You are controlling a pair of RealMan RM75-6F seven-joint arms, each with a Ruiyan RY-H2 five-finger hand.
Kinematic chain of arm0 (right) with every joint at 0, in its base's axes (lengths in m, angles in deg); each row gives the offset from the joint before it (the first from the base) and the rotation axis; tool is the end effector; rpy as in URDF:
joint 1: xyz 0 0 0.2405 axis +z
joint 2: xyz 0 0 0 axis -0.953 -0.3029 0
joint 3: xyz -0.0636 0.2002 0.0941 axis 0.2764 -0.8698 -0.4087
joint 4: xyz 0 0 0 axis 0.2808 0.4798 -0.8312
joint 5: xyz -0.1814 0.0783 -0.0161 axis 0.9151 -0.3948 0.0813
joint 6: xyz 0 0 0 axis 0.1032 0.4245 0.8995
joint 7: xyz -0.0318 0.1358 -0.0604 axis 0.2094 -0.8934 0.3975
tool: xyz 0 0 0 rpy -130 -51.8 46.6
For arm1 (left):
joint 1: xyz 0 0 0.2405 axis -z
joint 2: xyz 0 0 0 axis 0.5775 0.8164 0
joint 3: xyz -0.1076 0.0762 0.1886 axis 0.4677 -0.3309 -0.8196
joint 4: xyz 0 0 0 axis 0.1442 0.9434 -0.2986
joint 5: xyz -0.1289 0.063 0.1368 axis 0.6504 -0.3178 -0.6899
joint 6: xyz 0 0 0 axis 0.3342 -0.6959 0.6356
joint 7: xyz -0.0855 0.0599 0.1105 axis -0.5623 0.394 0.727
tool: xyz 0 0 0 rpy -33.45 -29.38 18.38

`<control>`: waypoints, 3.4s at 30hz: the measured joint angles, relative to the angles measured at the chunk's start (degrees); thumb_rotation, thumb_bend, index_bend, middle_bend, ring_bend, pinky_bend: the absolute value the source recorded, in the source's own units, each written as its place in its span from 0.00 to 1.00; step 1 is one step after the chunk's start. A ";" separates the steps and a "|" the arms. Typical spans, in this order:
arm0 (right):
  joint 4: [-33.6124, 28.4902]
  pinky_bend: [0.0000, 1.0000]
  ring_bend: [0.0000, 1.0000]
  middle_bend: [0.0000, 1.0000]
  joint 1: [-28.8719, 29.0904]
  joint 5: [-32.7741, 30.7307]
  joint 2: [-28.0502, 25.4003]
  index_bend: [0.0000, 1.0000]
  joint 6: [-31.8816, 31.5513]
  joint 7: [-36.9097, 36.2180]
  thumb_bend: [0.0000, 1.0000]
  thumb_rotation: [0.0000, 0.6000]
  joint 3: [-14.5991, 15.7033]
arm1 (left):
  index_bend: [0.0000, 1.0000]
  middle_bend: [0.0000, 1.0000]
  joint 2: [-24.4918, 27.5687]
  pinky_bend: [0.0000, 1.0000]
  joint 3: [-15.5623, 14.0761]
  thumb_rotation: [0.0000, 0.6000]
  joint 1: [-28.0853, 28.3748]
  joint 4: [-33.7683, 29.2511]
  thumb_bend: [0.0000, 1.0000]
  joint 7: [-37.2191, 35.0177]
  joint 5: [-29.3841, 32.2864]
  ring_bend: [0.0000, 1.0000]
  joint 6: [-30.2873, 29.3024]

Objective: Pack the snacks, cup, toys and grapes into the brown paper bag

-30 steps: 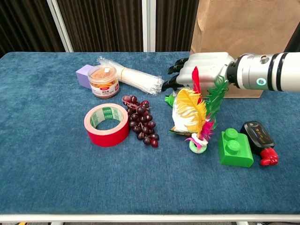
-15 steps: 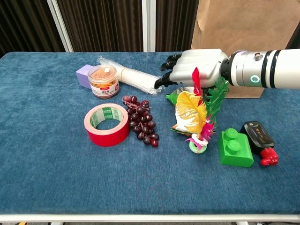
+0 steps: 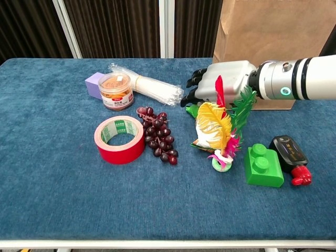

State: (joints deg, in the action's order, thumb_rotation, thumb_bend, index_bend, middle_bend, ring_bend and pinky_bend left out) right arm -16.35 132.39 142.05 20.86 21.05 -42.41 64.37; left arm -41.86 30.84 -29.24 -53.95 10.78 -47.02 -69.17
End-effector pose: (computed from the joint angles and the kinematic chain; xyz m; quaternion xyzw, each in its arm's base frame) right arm -0.0999 -0.3540 -0.0435 0.9323 -0.0223 0.1741 0.3164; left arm -0.3584 0.1835 0.1117 -0.6072 -0.4498 -0.3220 0.5703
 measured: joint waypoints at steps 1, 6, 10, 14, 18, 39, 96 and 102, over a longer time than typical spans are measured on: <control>0.27 0.06 0.05 0.21 0.02 -0.07 0.34 0.13 0.09 0.03 0.00 1.00 0.06 | 0.14 0.13 -0.02 0.17 0.00 1.00 -0.03 0.04 0.23 -0.02 0.03 0.03 -0.01; 1.64 0.07 0.05 0.21 0.18 0.18 2.01 0.15 0.04 -0.57 0.00 1.00 0.39 | 0.14 0.13 -0.13 0.17 0.04 1.00 -0.10 0.28 0.23 -0.12 0.14 0.03 0.00; 2.61 0.12 0.10 0.26 0.14 0.38 2.46 0.26 -0.17 -0.76 0.00 1.00 0.67 | 0.14 0.13 -0.21 0.17 0.01 1.00 -0.07 0.42 0.23 -0.09 0.08 0.03 0.08; 3.76 0.22 0.18 0.33 -0.13 0.07 2.95 0.42 -0.21 -0.43 0.00 1.00 0.98 | 0.14 0.13 -0.25 0.17 0.00 1.00 -0.11 0.47 0.23 0.03 0.16 0.03 0.11; 5.07 0.33 0.27 0.42 -0.40 -0.75 3.97 0.55 -0.01 0.32 0.00 1.00 1.11 | 0.14 0.13 -0.31 0.17 0.12 1.00 -0.11 0.54 0.23 0.21 0.32 0.03 0.16; 1.50 0.49 0.45 0.59 -1.61 2.20 2.54 0.76 -13.02 -0.40 0.16 1.00 -3.79 | 0.14 0.13 -0.31 0.17 -0.02 1.00 -0.04 0.15 0.23 0.08 0.31 0.03 0.63; -6.76 0.47 0.45 0.59 -11.28 -9.09 -10.32 0.76 -44.90 33.23 0.26 1.00 -22.26 | 0.14 0.13 -0.63 0.17 -1.01 1.00 -0.02 0.35 0.23 -1.07 -1.36 0.03 -0.01; -2.83 0.47 0.45 0.59 -10.85 -9.89 -7.93 0.76 -43.90 32.07 0.26 1.00 -20.81 | 0.14 0.13 -0.73 0.17 -0.97 1.00 -0.03 0.64 0.23 -1.32 -1.30 0.03 -0.03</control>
State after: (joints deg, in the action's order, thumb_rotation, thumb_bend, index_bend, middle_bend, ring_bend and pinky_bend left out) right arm -19.17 121.54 132.15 12.94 -22.85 -10.35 43.55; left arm -42.59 29.87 -29.28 -53.31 9.45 -48.32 -69.19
